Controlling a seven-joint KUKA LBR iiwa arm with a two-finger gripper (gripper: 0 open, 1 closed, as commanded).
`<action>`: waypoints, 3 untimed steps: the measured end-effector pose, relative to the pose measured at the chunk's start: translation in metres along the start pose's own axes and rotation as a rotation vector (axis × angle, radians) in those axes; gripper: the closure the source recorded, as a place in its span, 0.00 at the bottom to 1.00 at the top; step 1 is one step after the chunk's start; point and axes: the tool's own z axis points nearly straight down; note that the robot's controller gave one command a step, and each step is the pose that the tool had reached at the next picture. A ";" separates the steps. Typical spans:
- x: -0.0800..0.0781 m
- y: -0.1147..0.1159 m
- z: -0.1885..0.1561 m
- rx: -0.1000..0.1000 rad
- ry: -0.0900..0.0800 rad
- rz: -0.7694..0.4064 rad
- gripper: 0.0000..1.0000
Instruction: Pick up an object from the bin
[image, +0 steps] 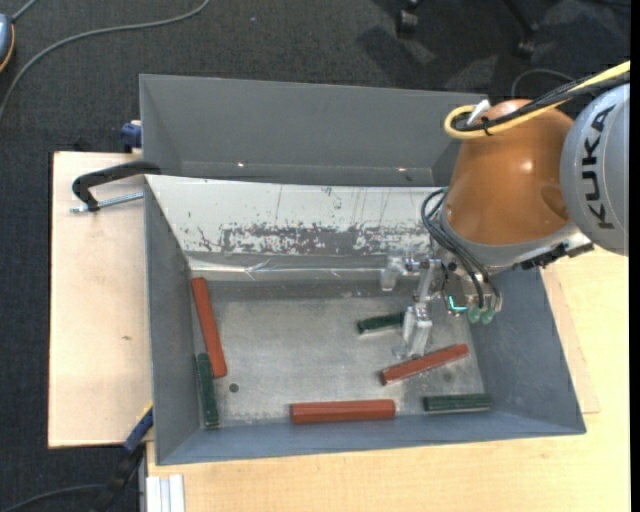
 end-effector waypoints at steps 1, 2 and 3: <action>-0.053 -0.047 0.141 0.001 -0.003 -0.038 0.00; -0.054 -0.046 0.140 0.000 -0.007 -0.038 0.00; -0.055 -0.045 0.139 0.000 -0.010 -0.037 0.00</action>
Offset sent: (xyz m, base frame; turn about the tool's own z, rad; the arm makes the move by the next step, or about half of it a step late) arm 0.0526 -0.0459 -0.1375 -0.0406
